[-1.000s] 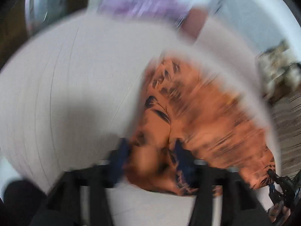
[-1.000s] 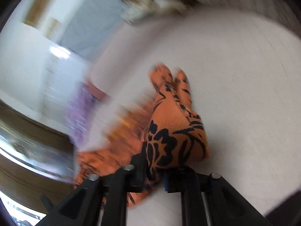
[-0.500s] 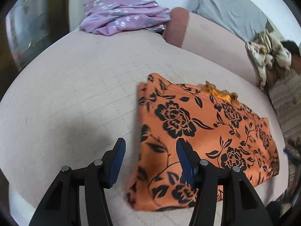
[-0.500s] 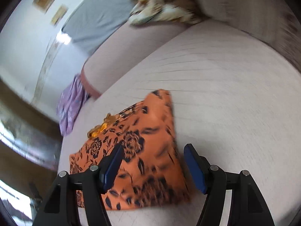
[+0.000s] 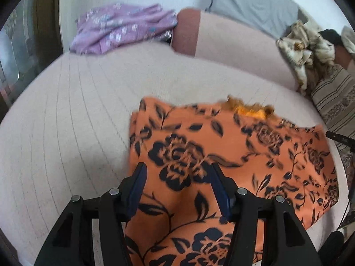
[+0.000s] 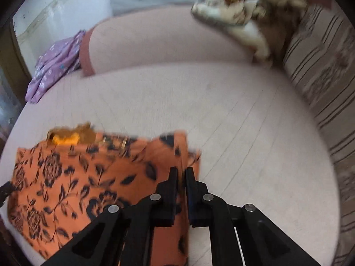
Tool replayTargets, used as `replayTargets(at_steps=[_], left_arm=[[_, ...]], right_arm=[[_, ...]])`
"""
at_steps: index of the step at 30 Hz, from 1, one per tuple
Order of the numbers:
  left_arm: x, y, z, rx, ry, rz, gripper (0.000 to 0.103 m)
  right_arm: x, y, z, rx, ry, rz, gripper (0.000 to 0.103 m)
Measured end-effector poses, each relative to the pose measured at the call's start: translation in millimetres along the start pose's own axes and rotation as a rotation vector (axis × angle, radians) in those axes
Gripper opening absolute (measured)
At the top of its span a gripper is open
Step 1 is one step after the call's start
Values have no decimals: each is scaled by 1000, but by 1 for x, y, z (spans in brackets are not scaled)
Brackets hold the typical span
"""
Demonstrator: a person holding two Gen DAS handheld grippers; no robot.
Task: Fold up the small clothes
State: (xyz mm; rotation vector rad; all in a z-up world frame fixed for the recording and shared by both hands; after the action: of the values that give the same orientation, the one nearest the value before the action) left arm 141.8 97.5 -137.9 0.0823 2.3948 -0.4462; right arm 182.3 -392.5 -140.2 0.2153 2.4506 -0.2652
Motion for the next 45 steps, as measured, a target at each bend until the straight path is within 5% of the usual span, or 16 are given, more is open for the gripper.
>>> replayTargets(at_steps=[2, 5, 9, 11, 12, 13, 17, 20, 22, 25, 27, 29, 31, 39, 44, 45], left_arm=[[6, 0, 12, 1, 20, -32, 67], [24, -9, 38, -69, 69, 84, 71], [21, -18, 32, -86, 90, 101, 71], [15, -14, 16, -34, 69, 30, 71], [14, -14, 8, -31, 52, 26, 71], [14, -16, -3, -29, 26, 32, 71], [41, -16, -12, -21, 65, 58, 76], [61, -12, 1, -99, 111, 134, 78], [60, -18, -10, -152, 131, 157, 78], [53, -25, -39, -98, 39, 127, 78], [57, -26, -40, -78, 43, 115, 79], [78, -16, -11, -108, 181, 98, 79], [82, -19, -10, -128, 149, 148, 81], [58, -39, -34, -56, 83, 122, 81], [61, -39, -18, -17, 117, 106, 81], [61, -36, -12, -20, 128, 102, 81]], right_arm=[[-4, -7, 14, 56, -17, 31, 9], [19, -26, 71, 9, 219, 152, 15], [23, -47, 15, -69, 75, 305, 24], [22, -45, -21, -123, 7, 323, 47], [26, -39, -47, -210, -22, 336, 80], [30, -30, -61, -289, -31, 347, 97], [69, 11, -75, -634, 39, 325, 97], [119, 9, -15, -494, 253, 409, 83], [129, -19, -15, -541, 236, 601, 78], [119, -24, -51, -507, 148, 565, 85], [119, -13, -70, -643, 95, 506, 90], [131, -5, -56, -626, 150, 472, 90], [153, -19, -22, -503, 260, 513, 73], [68, -19, -50, -498, 133, 414, 84], [32, 32, 15, -729, 310, 409, 84], [26, 38, 33, -677, 316, 383, 84]])
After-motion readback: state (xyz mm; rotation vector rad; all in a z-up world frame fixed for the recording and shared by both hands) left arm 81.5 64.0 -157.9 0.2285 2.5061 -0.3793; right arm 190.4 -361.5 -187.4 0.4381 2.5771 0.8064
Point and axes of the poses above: each gripper's, at about its wrist camera, not at the fingertips, and z roughly the way its jaws point, y to its left, x to its underside, the point moved 3 cm from there along z, roughly the way its jaws point, and after that the axes turned 12 degrees about x, right-handed, at the moved point
